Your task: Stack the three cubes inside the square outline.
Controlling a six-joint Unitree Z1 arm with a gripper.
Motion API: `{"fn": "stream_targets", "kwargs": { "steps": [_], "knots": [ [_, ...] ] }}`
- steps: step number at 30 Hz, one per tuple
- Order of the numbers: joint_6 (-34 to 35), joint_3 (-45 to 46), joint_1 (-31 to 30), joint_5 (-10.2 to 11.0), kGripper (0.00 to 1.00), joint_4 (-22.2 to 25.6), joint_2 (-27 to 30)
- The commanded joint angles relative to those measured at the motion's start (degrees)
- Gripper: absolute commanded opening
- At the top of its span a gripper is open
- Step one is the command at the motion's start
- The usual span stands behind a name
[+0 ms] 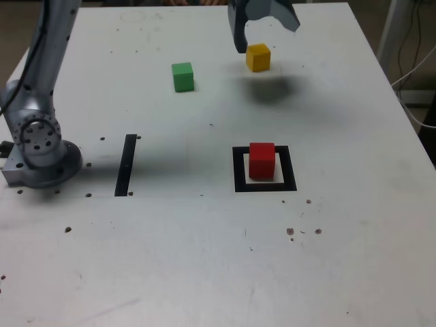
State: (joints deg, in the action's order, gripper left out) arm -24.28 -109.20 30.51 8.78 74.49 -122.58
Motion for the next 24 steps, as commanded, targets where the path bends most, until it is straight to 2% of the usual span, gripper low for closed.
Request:
{"fn": "stream_targets", "kwargs": {
  "steps": [1, 7, 14, 24],
  "knots": [
    [-0.6, -2.3, 1.4, 0.5, 1.00, 0.6, -2.0],
    [-1.9, -7.2, 3.7, 1.5, 1.00, 0.9, -5.7],
    [-2.2, -11.2, 5.9, 1.5, 0.99, 2.1, -9.9],
    [-2.2, -12.6, 6.3, -0.4, 0.94, 3.2, -13.6]
  ]
}}
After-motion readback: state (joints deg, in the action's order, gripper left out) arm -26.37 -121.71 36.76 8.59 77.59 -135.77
